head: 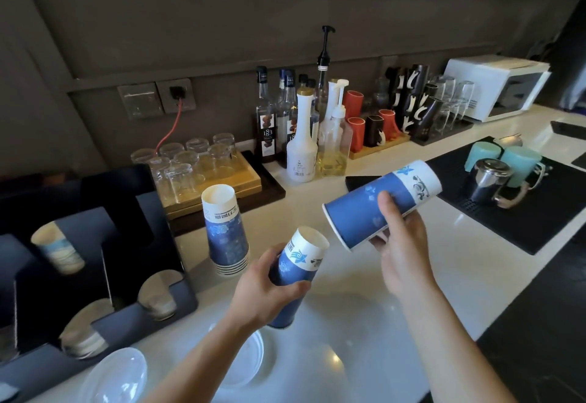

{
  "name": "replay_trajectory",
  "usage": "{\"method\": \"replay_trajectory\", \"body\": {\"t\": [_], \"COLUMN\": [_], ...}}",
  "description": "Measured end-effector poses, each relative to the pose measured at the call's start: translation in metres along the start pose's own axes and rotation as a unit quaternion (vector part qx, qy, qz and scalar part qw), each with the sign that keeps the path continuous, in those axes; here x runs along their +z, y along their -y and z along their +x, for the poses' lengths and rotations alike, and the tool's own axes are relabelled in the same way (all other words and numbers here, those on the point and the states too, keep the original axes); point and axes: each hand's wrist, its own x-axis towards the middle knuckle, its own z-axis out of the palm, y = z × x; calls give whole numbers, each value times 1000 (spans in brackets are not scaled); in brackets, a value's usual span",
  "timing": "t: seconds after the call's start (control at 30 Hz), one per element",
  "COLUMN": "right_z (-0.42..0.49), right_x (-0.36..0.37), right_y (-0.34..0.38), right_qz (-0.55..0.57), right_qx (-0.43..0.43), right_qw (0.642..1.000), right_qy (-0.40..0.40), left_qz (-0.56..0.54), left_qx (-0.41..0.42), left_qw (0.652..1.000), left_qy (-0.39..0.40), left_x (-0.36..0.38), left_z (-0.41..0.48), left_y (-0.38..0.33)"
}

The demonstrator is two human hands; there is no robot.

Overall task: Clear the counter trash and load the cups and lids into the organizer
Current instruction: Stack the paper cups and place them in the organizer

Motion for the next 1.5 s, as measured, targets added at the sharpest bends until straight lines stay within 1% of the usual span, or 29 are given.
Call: {"method": "replay_trajectory", "body": {"t": [0.07,0.17,0.27,0.4,0.47,0.5,0.53,0.57,0.6,0.63,0.67,0.7,0.8,0.9,1.0,1.1,1.2,1.27,1.33,1.37,1.43,1.47,1.5], "right_z": [-10,-25,-34,-41,-42,-42,-42,-43,-44,-45,-48,-51,-62,-72,-83,-94,-90,-84,-82,-83,-84,-84,-83], "right_x": [6,10,8,2,-2,-3,-4,-6,-7,-7,-6,-2,15,29,39,47,44,39,39,39,39,38,34], "right_y": [-11,-31,-47,-62,-65,-66,-66,-67,-67,-67,-67,-68,-73,-74,-78,-83,-80,-78,-78,-79,-81,-80,-81], "right_qz": [12,6,-1,96,134,149,164,180,195,207,215,214,184,184,209,235,258,280,276,266,242,216,171], "right_qx": [33,48,87,195,230,242,252,260,266,268,267,263,247,248,261,286,302,295,291,295,318,328,327], "right_qw": [999,998,994,975,964,959,953,948,943,940,939,940,952,951,942,929,917,913,915,916,914,917,928], "right_qy": [17,50,67,41,15,1,-14,-29,-40,-44,-44,-42,-6,32,30,19,16,18,41,55,72,69,54], "left_qz": [30,100,127,142,109,67,2,-79,-158,-215,-240,-247,-236,-235,-258,-258,-286,-260,-187,-145,-101,-98,-92], "left_qx": [10,31,31,-3,-16,-23,-28,-33,-38,-44,-49,-53,-55,-58,-54,-46,-32,-13,5,10,21,20,17], "left_qw": [999,994,991,989,993,996,999,996,986,972,963,960,966,965,959,963,957,965,982,989,994,992,990], "left_qy": [16,21,20,38,49,51,41,10,-35,-81,-112,-121,-95,-98,-103,-69,-32,-8,28,21,-45,-79,-104], "left_x": [-4,-10,-16,-21,-24,-26,-28,-30,-32,-32,-30,-27,-12,-9,-11,-14,-26,-35,-33,-29,-25,-28,-33], "left_z": [-2,-4,-5,-5,-6,-7,-8,-9,-10,-11,-12,-13,-17,-14,-11,-12,-14,-19,-26,-28,-26,-22,-19], "left_y": [-4,-12,-20,-24,-25,-27,-28,-30,-33,-35,-37,-38,-43,-54,-59,-62,-56,-45,-37,-35,-33,-32,-30]}}
